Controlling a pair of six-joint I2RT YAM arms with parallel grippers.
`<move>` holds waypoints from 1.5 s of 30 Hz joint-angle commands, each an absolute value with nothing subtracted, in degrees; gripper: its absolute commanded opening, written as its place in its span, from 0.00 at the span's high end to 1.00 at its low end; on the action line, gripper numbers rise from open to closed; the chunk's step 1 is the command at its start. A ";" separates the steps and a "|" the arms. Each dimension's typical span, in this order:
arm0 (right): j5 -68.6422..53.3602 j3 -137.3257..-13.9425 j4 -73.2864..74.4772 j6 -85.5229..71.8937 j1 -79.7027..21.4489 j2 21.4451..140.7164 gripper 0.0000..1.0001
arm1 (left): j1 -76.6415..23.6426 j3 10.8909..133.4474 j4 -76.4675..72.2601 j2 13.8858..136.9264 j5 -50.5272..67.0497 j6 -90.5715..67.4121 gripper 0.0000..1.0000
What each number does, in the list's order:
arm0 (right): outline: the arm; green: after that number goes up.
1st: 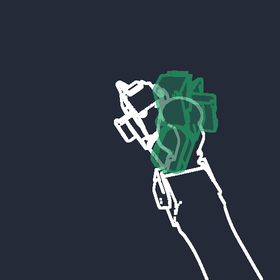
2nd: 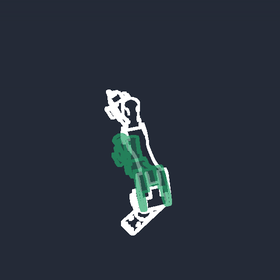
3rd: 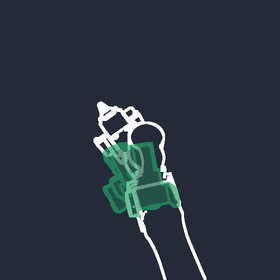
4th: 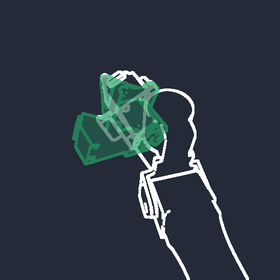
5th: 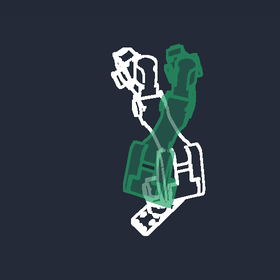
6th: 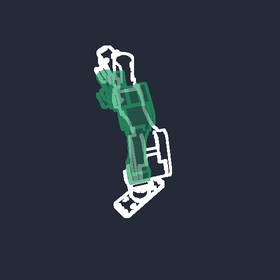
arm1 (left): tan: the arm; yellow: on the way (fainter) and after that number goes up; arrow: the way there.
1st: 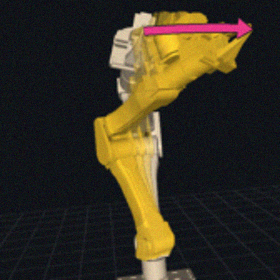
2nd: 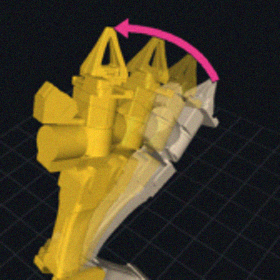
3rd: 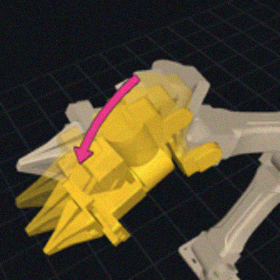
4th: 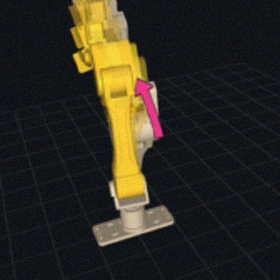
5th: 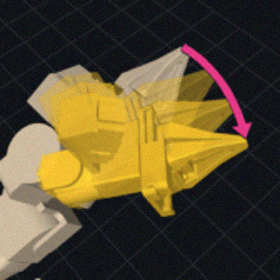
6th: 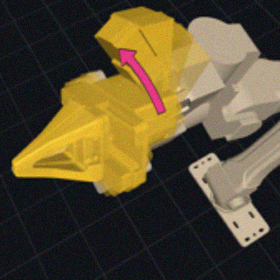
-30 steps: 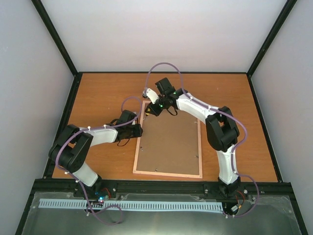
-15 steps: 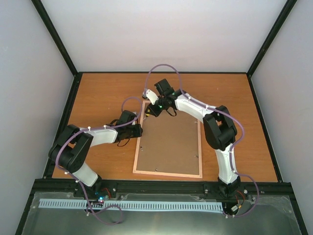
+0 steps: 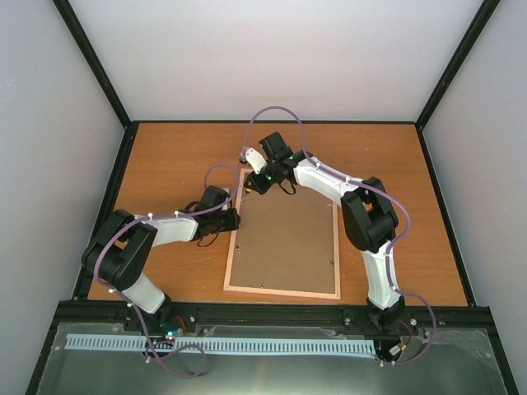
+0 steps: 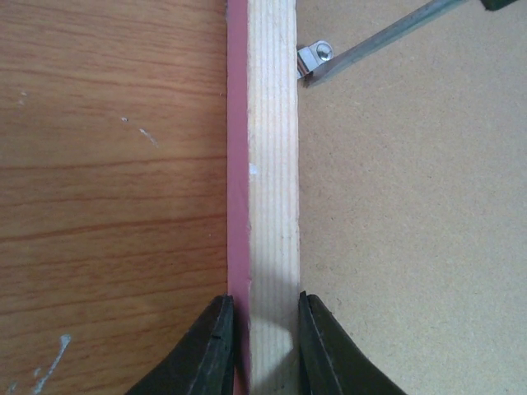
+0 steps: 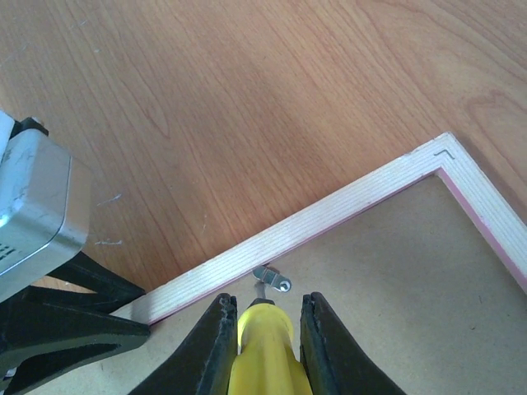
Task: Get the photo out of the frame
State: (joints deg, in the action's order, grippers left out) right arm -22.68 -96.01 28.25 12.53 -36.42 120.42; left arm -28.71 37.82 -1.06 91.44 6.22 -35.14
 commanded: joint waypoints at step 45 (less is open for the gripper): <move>-12.79 -95.18 20.20 7.62 -35.58 121.67 0.97 | -28.73 35.69 -3.01 91.87 8.31 -34.28 0.99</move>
State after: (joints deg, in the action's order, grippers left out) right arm -21.21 -95.20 24.93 9.54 -36.36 120.40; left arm -28.71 36.84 -3.31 91.44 6.46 -35.07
